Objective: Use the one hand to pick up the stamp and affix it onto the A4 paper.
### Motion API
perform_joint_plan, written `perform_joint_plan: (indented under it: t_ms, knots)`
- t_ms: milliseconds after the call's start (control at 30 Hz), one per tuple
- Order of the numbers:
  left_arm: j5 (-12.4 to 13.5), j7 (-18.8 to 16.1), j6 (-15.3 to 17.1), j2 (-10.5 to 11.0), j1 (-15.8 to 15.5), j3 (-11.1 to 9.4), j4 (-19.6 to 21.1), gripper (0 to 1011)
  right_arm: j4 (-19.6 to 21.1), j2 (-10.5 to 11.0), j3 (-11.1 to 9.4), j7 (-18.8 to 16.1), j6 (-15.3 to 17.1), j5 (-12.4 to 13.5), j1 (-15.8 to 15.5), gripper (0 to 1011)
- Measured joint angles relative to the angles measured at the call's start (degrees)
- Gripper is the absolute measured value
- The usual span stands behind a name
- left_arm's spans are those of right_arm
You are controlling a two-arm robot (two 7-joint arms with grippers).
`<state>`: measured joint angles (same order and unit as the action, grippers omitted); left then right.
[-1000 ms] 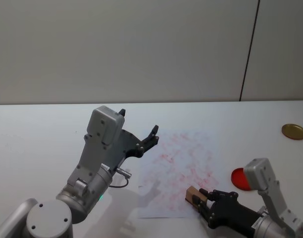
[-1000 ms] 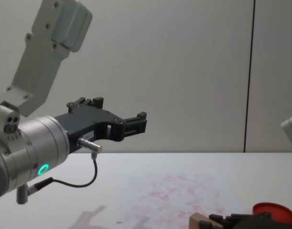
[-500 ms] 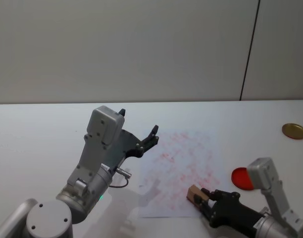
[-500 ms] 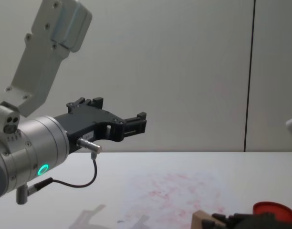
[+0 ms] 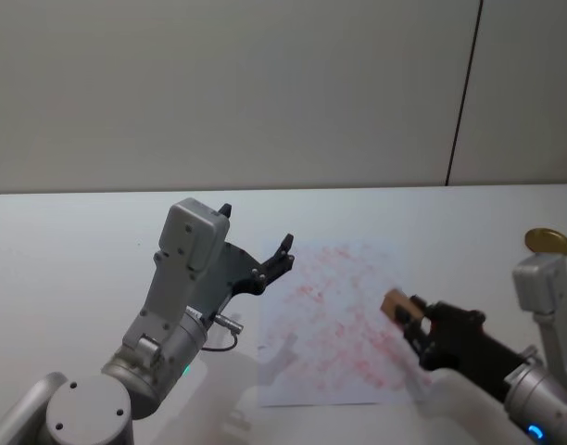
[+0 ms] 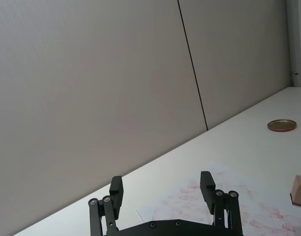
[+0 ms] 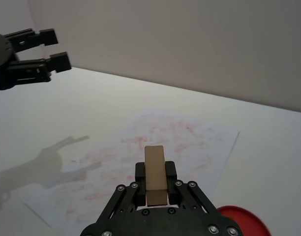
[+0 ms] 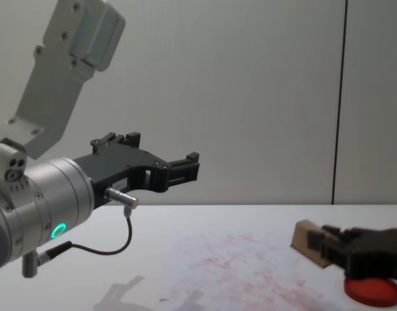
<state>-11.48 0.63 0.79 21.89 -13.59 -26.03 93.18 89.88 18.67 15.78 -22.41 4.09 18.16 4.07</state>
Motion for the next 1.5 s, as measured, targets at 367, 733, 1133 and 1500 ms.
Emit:
perform_joint_plan:
  t_ms: [367, 733, 1133, 1500]
  knots:
    - [0.0, 0.0, 0.0, 0.0, 0.0, 0.0, 0.0, 993, -0.1, 1.9, -2.2, 2.3, 0.4, -0.6, 1.0, 225]
    - [0.0, 0.0, 0.0, 0.0, 0.0, 0.0, 0.0, 993, -2.2, 3.1, -3.2, 2.4, 1.9, -1.9, 1.7, 225]
    - [0.0, 0.0, 0.0, 0.0, 0.0, 0.0, 0.0, 993, -4.3, 3.6, -3.5, 1.3, 3.2, -2.4, 2.1, 225]
    - [0.0, 0.0, 0.0, 0.0, 0.0, 0.0, 0.0, 993, -5.6, 3.7, -3.5, 0.5, 4.3, -2.6, 2.5, 225]
